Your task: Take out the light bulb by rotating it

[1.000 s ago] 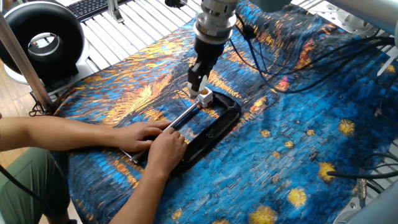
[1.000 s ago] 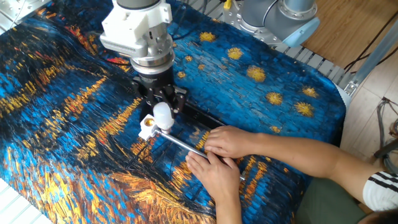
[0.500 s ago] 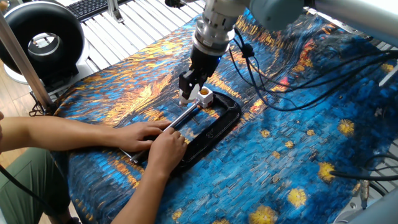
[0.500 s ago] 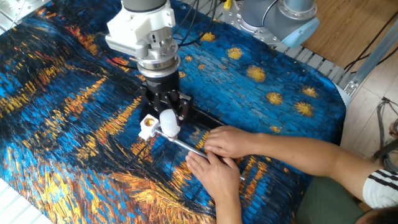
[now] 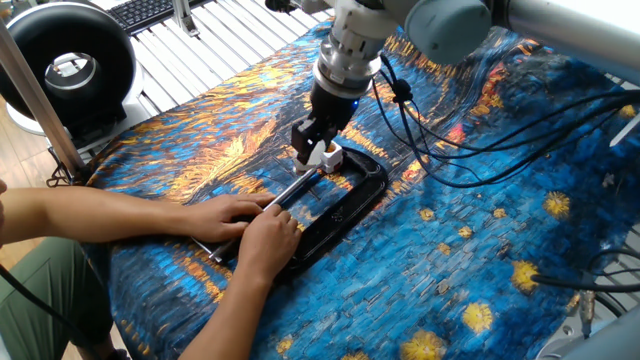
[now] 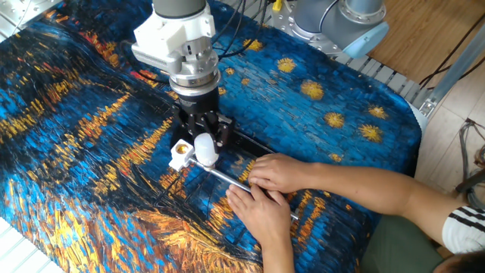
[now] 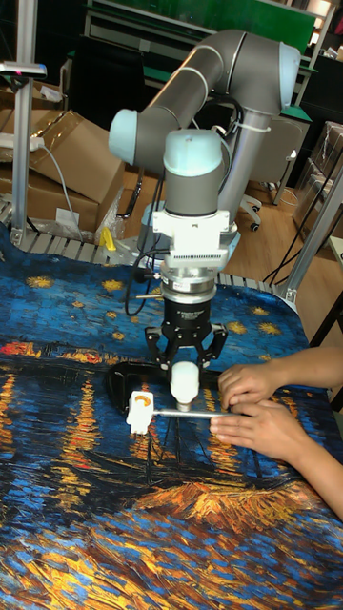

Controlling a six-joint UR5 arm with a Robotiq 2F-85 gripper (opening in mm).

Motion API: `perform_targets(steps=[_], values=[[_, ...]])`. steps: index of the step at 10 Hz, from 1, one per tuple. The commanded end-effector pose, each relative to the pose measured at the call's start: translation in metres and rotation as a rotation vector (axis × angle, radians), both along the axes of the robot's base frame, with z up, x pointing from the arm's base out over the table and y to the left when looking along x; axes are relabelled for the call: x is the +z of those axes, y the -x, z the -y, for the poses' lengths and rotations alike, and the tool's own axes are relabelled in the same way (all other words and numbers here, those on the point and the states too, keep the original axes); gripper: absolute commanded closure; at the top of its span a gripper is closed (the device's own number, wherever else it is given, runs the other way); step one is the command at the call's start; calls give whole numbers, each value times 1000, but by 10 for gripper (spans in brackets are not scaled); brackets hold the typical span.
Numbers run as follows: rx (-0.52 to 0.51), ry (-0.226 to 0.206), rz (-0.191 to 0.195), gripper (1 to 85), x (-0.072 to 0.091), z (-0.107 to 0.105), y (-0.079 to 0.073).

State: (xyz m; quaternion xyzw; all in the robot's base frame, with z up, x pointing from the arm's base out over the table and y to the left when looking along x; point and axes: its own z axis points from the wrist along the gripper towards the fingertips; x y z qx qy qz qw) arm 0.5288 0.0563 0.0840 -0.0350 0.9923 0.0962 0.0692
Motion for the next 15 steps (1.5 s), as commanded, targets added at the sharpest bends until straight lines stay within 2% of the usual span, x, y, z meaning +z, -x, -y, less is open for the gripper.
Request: perform_targets(steps=[1, 2, 3, 4, 7, 9, 11, 15], values=[[-40, 4, -47, 800, -4, 1, 11], [0, 6, -53, 627, -4, 2, 15], [26, 12, -56, 600, -5, 3, 17], [58, 18, -57, 483, -6, 4, 20], [132, 5, -49, 300, -10, 4, 23], [153, 3, -43, 250, -11, 4, 22], [162, 0, -43, 237, -11, 4, 23], [189, 59, -54, 283, -8, 26, 19]])
